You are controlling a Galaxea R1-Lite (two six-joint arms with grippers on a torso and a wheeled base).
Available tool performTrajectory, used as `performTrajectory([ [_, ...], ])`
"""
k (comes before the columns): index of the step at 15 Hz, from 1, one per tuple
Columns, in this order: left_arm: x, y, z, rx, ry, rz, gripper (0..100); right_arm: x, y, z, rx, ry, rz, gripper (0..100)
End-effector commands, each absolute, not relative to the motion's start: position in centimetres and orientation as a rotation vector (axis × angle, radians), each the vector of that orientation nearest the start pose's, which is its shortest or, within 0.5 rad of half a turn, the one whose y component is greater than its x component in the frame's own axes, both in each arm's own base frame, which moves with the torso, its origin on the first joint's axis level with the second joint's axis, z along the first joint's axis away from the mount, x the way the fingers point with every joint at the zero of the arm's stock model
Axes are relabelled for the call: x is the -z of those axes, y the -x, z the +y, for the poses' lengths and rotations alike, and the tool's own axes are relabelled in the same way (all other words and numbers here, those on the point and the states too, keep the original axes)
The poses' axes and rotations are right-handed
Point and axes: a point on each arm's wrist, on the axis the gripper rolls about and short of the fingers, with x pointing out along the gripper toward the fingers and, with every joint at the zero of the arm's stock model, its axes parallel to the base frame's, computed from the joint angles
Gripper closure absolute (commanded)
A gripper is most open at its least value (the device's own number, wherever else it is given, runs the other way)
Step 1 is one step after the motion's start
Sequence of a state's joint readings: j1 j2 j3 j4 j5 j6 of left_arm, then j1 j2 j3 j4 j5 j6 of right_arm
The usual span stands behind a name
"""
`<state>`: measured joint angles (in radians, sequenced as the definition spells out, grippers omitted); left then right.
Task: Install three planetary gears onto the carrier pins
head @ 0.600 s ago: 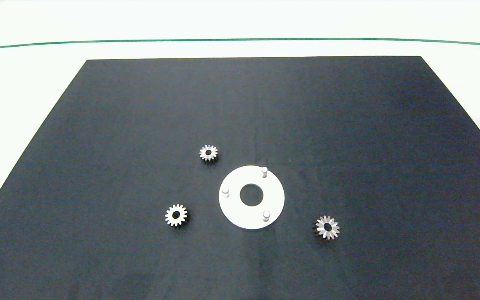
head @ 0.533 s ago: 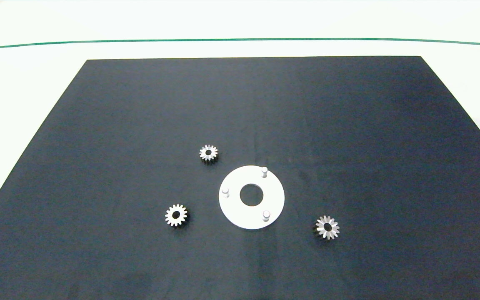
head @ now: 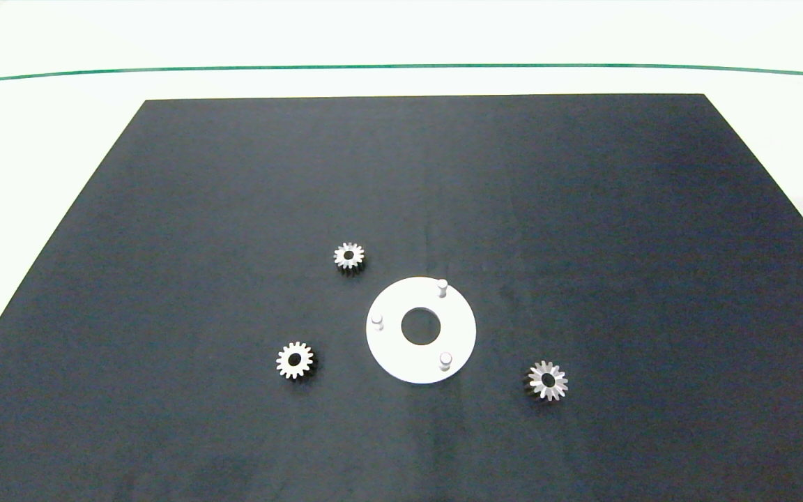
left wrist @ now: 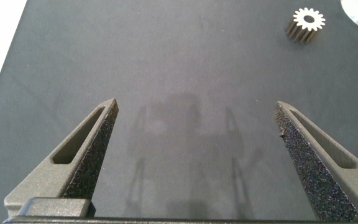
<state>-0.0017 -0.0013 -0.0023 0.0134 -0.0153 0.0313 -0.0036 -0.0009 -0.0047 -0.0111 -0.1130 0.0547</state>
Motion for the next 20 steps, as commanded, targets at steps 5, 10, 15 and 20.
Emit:
performTrajectory([
  [5, -7.6, 2.1, 0.0, 0.016, -0.040, 0.044, 0, -7.8, 2.2, -0.2, 0.102, -0.053, 0.011, 0],
  [10, -11.7, 3.1, 0.0, 0.023, -0.139, 0.134, 0, -9.0, 2.3, -0.3, 0.102, 0.020, 0.033, 0],
  [15, -19.6, 3.7, 0.0, 0.045, -0.143, 0.346, 0, -16.9, 0.9, -0.3, -0.027, 0.094, 0.132, 0],
  [20, -22.7, 1.4, 0.0, 0.030, -0.152, 0.386, 0, -22.3, -4.6, 1.1, -0.220, 0.207, 0.244, 0],
])
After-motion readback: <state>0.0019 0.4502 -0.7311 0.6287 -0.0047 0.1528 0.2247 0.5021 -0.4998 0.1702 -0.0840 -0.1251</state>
